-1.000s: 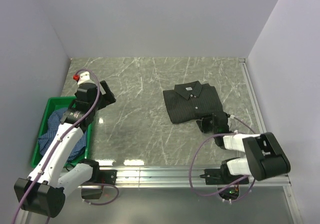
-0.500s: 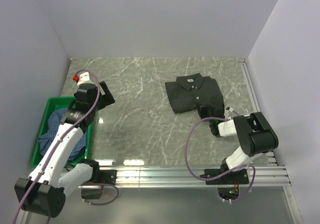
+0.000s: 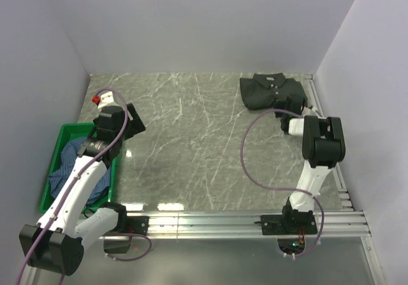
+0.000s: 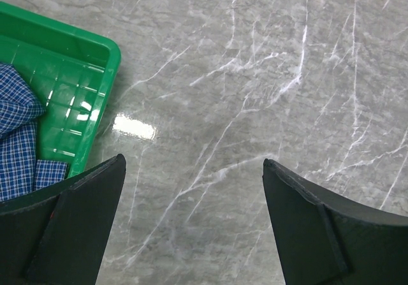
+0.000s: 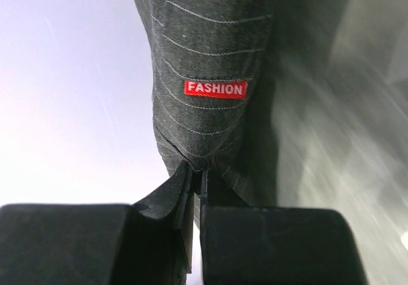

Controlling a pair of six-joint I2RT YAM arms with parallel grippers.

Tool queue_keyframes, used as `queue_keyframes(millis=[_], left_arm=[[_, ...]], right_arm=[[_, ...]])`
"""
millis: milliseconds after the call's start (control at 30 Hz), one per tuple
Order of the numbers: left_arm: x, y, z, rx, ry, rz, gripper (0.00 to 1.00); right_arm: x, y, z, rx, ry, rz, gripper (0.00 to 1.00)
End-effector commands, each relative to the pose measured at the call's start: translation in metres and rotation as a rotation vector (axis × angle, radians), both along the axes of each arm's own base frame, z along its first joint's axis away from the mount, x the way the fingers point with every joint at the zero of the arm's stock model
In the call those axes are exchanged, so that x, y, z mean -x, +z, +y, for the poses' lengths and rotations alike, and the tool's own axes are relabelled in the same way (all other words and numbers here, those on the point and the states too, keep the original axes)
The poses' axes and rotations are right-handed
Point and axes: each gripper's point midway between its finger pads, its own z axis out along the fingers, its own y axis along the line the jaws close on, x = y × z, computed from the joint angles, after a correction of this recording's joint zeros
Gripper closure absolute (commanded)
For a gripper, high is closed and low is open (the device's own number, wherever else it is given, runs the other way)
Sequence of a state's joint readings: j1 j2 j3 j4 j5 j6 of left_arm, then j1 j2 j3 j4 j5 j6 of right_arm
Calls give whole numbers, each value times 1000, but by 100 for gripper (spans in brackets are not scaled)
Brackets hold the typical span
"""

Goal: Fold and stack the long sleeve shirts
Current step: Neatly place the folded shirt to the corner

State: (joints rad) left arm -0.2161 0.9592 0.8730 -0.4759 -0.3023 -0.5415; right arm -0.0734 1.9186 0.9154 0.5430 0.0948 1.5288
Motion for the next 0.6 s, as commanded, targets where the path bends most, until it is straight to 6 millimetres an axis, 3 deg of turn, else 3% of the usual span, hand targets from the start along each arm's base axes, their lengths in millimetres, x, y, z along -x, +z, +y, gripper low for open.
queue_keyframes(millis=[0,167,333,400,433,567], left_arm=[[-4,3,5,-15,16,-12,5],[-5,-1,7,-20,25,2,5],[-6,-2,7,-20,25,5,5],[-6,0,7,-17,24,-1,5],[-6,-1,6,-14,19,0,5],[-5,4,4,-1,8,-15,5]], right_arm=[[-32,6,-2,52,58,9,100],[-60,-5,-10,17,45,8,100],[-69,-14,-20,-1,51,21,100],[-66,-18,-23,-10,61,33,95],[-64,-18,-23,-11,66,33,88],[-38,-13,-15,20,124,70,75]])
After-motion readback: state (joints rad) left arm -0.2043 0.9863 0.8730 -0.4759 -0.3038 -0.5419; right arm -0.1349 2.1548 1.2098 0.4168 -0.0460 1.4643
